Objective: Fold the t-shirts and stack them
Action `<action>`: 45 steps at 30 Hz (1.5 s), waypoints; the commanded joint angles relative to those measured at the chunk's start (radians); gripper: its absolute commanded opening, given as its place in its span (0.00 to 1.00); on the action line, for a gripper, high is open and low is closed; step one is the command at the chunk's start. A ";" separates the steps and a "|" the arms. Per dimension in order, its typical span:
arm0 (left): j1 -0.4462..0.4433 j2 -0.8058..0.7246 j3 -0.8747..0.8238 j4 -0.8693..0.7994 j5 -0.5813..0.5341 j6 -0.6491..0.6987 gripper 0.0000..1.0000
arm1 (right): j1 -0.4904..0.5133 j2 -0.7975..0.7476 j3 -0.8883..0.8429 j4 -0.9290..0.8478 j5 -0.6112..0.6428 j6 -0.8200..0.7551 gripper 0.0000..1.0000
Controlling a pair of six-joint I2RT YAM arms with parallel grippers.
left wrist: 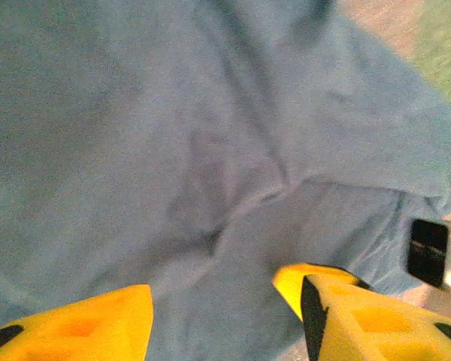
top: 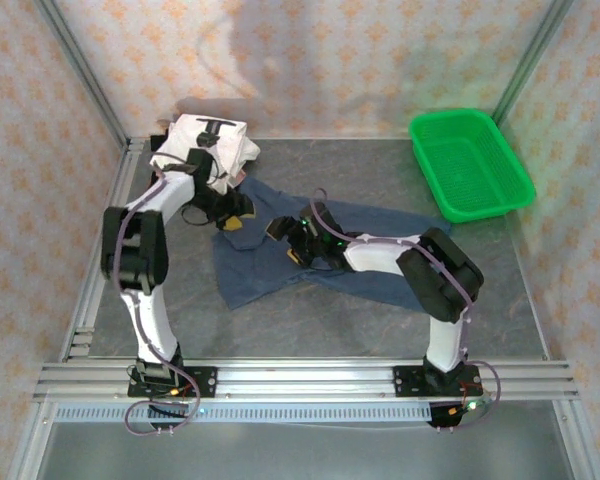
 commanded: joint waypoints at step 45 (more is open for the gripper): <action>-0.038 0.032 -0.234 0.331 -0.294 -0.340 0.33 | 0.013 0.273 0.484 -0.284 0.044 -0.133 0.05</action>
